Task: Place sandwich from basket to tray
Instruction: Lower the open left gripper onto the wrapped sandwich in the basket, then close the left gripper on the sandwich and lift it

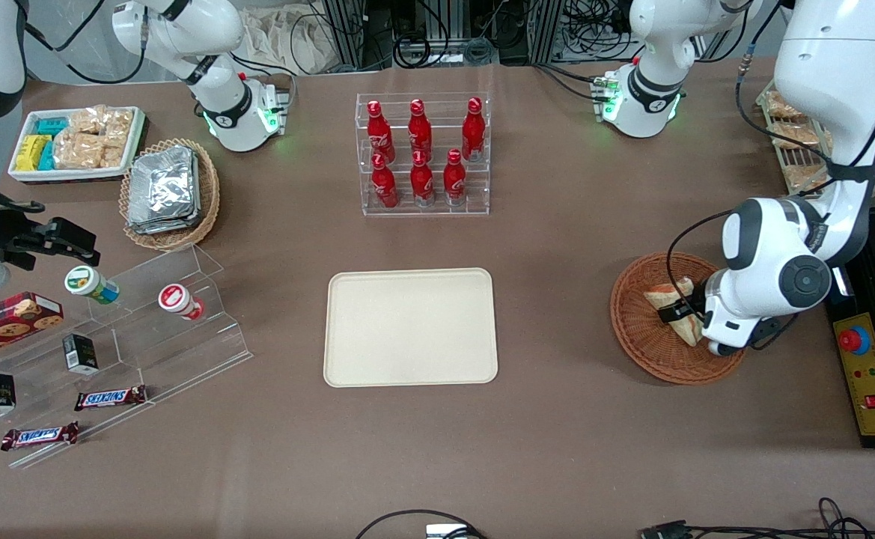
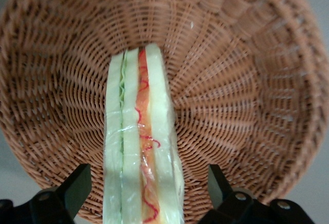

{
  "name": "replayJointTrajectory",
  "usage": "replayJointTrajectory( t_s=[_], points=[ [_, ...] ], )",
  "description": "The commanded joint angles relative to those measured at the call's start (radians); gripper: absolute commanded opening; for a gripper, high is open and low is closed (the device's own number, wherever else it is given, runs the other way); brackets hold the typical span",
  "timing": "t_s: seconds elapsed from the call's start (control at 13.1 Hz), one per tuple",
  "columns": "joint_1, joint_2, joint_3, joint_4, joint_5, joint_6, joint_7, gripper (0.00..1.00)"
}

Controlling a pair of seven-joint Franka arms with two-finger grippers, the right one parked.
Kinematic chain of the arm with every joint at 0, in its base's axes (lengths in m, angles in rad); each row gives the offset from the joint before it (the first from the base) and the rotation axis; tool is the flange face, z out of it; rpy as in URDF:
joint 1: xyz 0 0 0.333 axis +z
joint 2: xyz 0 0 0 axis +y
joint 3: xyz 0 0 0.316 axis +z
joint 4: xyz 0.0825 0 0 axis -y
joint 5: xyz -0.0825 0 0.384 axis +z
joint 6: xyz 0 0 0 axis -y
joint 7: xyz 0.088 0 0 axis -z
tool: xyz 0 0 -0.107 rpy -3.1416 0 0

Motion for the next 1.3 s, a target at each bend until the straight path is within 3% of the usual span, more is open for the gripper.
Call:
replayJointTrajectory(
  t_s=[0.0,0.08,0.23,0.31,0.53,0.76,0.99,1.22],
  points=[
    [0.002,0.011,0.002,-0.012,0.006,0.021,-0.017,0.99],
    [0.005,0.017,0.002,-0.015,0.006,0.021,-0.017,0.83],
    [0.008,0.012,0.002,-0.018,0.006,0.025,-0.017,0.30],
    [0.008,0.006,0.002,-0.018,0.006,0.024,-0.017,0.18],
    [0.006,-0.027,0.002,-0.008,0.006,0.012,0.003,0.07],
    [-0.005,-0.077,-0.004,0.081,0.006,-0.120,0.116,0.07],
    [-0.006,-0.064,-0.045,0.271,0.002,-0.305,0.318,0.08],
    [-0.082,-0.019,-0.078,0.391,0.003,-0.363,0.337,0.08]
  ],
)
